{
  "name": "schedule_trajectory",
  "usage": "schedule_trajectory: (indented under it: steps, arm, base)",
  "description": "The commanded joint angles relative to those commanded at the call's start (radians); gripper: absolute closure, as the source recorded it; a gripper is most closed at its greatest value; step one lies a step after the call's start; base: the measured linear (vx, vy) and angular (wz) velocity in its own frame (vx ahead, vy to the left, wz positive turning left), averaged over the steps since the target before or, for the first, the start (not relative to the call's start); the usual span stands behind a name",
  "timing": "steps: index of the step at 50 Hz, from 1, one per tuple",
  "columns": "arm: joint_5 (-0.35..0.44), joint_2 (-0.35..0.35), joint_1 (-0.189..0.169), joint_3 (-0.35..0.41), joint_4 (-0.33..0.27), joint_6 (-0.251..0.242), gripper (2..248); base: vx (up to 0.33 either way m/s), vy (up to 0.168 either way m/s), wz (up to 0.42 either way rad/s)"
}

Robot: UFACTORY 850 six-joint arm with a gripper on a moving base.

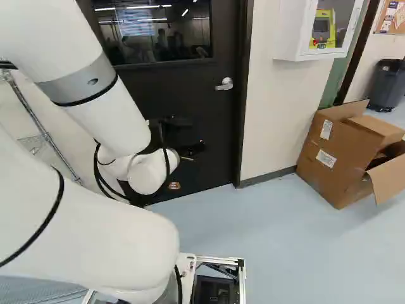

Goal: Open the door and move inside

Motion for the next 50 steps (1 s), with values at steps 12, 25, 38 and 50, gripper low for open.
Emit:
schedule_trajectory:
  steps: [12,25,38,50]
  arm:
    - [0.0,0.0,0.0,0.0,0.0,0.0,3]
    - [0.0,0.0,0.0,0.0,0.0,0.0,3]
    - [0.0,0.0,0.0,0.0,0.0,0.0,3]
    - [0.0,0.0,0.0,0.0,0.0,0.0,3]
  base:
    - [0.144,-0.002,-0.019]
    - [0.148,-0.003,-0.021]
    - [0.152,-0.001,-0.019]
    - [0.164,0.002,-0.018]
